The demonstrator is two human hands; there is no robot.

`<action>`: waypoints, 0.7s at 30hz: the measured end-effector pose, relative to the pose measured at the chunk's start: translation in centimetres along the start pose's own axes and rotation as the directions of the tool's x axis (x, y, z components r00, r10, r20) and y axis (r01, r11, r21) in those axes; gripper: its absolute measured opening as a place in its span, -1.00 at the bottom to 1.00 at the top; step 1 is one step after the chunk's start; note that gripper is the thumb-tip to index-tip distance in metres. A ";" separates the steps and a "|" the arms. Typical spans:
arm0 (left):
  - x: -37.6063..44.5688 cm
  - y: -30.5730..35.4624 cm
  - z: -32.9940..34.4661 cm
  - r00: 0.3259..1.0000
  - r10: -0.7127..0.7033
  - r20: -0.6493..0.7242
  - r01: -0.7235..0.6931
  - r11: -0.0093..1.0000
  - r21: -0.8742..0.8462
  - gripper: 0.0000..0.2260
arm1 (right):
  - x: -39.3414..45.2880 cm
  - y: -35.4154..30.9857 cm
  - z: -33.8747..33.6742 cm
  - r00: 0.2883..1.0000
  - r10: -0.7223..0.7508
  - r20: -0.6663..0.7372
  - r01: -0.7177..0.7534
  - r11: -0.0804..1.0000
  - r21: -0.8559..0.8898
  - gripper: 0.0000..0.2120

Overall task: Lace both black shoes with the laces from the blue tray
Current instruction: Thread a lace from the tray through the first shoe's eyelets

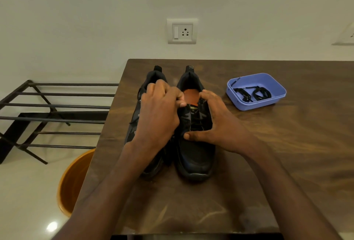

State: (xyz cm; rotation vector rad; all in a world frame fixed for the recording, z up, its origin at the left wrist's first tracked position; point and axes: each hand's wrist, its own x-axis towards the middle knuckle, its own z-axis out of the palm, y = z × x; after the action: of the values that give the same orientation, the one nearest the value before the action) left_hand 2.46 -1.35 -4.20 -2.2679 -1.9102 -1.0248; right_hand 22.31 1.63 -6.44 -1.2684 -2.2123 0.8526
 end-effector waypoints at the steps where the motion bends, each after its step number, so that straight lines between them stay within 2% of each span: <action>1: -0.2 0.1 0.3 0.999 -0.034 0.014 0.035 0.995 -0.098 -0.90 | 0.1 -0.1 0.1 1.000 -0.001 0.001 0.001 1.000 0.007 -0.02; 3: -0.5 0.3 1.0 0.996 -0.064 0.068 0.082 0.948 -0.309 -0.92 | 0.1 -0.2 0.2 1.000 -0.007 -0.003 0.007 1.000 0.010 0.01; 5: -0.7 0.7 1.3 0.989 -0.105 0.105 0.144 0.858 -0.493 -0.89 | 0.2 -0.2 0.2 1.000 -0.010 -0.008 0.010 1.000 0.014 0.03; 8: -0.5 1.2 1.2 0.980 -0.169 0.101 0.194 0.748 -0.635 -0.83 | 0.2 0.0 0.1 1.000 -0.013 -0.012 0.014 0.999 0.039 0.02; 12: -0.1 1.3 1.8 0.962 -0.238 0.135 0.266 0.703 -0.660 -0.82 | 0.1 -0.3 0.0 0.999 -0.007 -0.043 0.011 0.996 0.093 -0.04; 15: -0.1 1.2 1.4 0.961 -0.256 0.101 0.260 0.729 -0.634 -0.85 | 0.0 -0.4 -0.2 0.998 -0.001 -0.058 0.008 0.992 0.128 -0.07; 19: -0.1 0.9 -1.3 0.993 -0.109 0.038 0.114 0.863 -0.491 -0.93 | 0.1 -0.5 -0.1 1.000 -0.008 -0.022 0.009 0.999 0.051 -0.11; 21: -0.4 0.7 -2.7 0.997 -0.026 0.067 0.049 0.928 -0.370 -0.90 | 0.0 -0.8 -0.2 0.999 -0.007 -0.035 0.008 0.999 0.031 -0.26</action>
State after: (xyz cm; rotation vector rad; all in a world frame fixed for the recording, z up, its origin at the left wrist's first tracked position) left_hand 1.80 -2.95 -1.97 -2.4829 -1.9272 -1.4513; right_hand 21.96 1.43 -5.72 -1.2500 -2.1676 0.8520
